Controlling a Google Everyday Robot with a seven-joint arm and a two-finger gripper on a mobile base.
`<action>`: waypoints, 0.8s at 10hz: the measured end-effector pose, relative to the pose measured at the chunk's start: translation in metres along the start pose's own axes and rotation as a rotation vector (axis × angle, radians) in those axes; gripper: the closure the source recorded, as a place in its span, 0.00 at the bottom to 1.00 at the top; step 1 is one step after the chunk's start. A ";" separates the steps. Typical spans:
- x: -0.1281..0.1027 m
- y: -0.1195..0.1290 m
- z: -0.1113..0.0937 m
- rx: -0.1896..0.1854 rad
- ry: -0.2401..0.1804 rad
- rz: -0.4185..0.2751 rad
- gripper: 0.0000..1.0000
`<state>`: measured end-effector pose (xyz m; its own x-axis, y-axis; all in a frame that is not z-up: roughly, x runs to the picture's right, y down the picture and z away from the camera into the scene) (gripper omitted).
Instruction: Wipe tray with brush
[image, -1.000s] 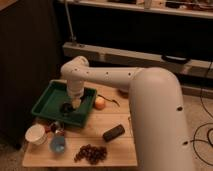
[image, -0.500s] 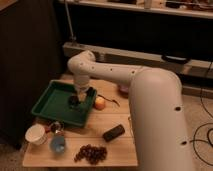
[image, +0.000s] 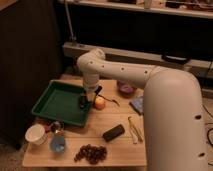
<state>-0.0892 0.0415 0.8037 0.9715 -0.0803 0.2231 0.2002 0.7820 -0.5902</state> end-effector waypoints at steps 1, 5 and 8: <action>-0.004 0.010 0.001 -0.013 0.006 -0.022 0.86; -0.030 0.071 0.012 -0.092 0.013 -0.144 0.86; -0.046 0.068 0.009 -0.067 -0.021 -0.196 0.86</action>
<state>-0.1215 0.1038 0.7600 0.9102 -0.2134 0.3548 0.3941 0.7095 -0.5842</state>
